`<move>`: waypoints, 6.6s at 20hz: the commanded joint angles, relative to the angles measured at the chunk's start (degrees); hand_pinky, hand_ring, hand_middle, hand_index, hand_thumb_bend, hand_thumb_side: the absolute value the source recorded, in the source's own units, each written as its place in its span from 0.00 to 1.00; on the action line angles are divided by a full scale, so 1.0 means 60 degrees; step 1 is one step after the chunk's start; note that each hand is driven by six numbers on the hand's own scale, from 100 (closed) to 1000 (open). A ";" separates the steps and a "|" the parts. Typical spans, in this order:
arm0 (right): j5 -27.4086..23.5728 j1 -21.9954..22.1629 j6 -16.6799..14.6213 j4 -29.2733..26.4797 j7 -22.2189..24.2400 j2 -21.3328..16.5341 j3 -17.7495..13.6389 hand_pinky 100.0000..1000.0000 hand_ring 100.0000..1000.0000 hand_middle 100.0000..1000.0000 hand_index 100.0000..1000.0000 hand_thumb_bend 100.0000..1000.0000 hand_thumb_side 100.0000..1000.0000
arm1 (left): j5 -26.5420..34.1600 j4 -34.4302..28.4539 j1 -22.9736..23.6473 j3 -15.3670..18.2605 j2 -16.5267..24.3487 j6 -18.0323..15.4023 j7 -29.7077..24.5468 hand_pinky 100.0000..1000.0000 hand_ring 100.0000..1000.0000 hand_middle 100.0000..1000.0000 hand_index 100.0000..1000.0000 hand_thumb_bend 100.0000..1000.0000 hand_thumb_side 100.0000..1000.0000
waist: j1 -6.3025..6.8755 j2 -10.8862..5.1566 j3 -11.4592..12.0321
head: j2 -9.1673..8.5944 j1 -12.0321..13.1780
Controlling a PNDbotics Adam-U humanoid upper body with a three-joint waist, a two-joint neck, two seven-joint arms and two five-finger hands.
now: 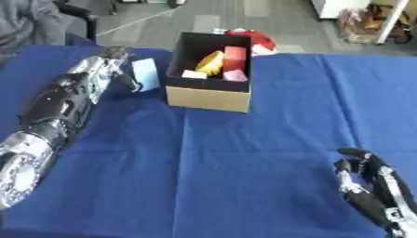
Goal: Pick up objects on the table and place them in the box.
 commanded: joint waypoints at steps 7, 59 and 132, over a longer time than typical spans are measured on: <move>-0.0089 -0.0208 -0.0008 -0.0111 -0.0032 -0.0147 -0.0013 0.73 0.63 0.71 0.72 0.00 0.19 | 0.1281 -0.0312 -0.0138 0.0122 0.0050 0.0381 0.0460 0.87 0.82 0.83 0.95 0.13 0.32 | -0.0183 0.0138 -0.0056 | -0.0205 0.0123; -0.0002 -0.0164 -0.0018 -0.0093 0.0055 -0.0101 -0.0005 0.73 0.63 0.71 0.72 0.00 0.20 | 0.1690 -0.1691 -0.0741 -0.1088 -0.0889 -0.2411 0.0238 0.77 0.64 0.63 0.90 0.11 0.10 | -0.0084 -0.0007 -0.0078 | -0.0220 -0.0055; 0.0100 -0.0045 -0.0032 -0.0041 0.0041 -0.0158 -0.0014 0.73 0.63 0.71 0.72 0.00 0.21 | 0.1998 -0.3253 -0.0684 -0.1485 0.0390 -0.2561 0.1703 0.65 0.41 0.36 0.62 0.00 0.09 | -0.0013 -0.0248 0.0129 | -0.0137 -0.0007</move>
